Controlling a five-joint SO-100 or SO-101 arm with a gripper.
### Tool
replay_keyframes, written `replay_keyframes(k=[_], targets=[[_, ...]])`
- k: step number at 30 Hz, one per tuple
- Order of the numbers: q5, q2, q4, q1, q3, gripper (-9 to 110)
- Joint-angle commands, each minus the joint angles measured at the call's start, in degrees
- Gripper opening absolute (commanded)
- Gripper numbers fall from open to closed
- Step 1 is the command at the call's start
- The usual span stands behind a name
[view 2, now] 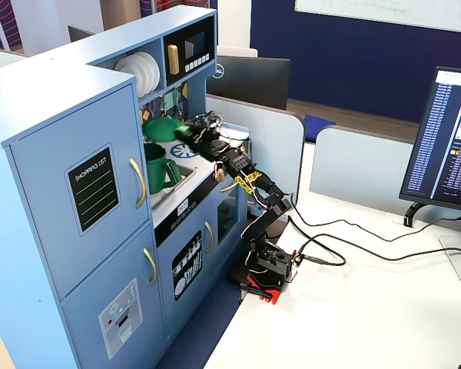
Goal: Take off the lid from the green recipient and place it on the counter
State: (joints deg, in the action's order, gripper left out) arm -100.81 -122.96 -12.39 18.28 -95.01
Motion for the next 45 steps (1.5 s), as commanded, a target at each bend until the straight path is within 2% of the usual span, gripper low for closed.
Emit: replay_keyframes(k=[1,9,25,35,38,39,45], targets=[[2.11,-4.13,1.67,7.38,4.39,0],[3.16,-3.96,5.54,14.33,-3.69,0],[2.02,5.10,32.17,15.64,-28.65,0],[2.72,7.56,35.16,15.03,-30.85,0],[5.01,6.33,31.55,15.21,-28.74,22],[5.27,6.06,30.32,15.29,-27.86,26],[7.82,-0.35,19.16,13.97,-23.20,34]])
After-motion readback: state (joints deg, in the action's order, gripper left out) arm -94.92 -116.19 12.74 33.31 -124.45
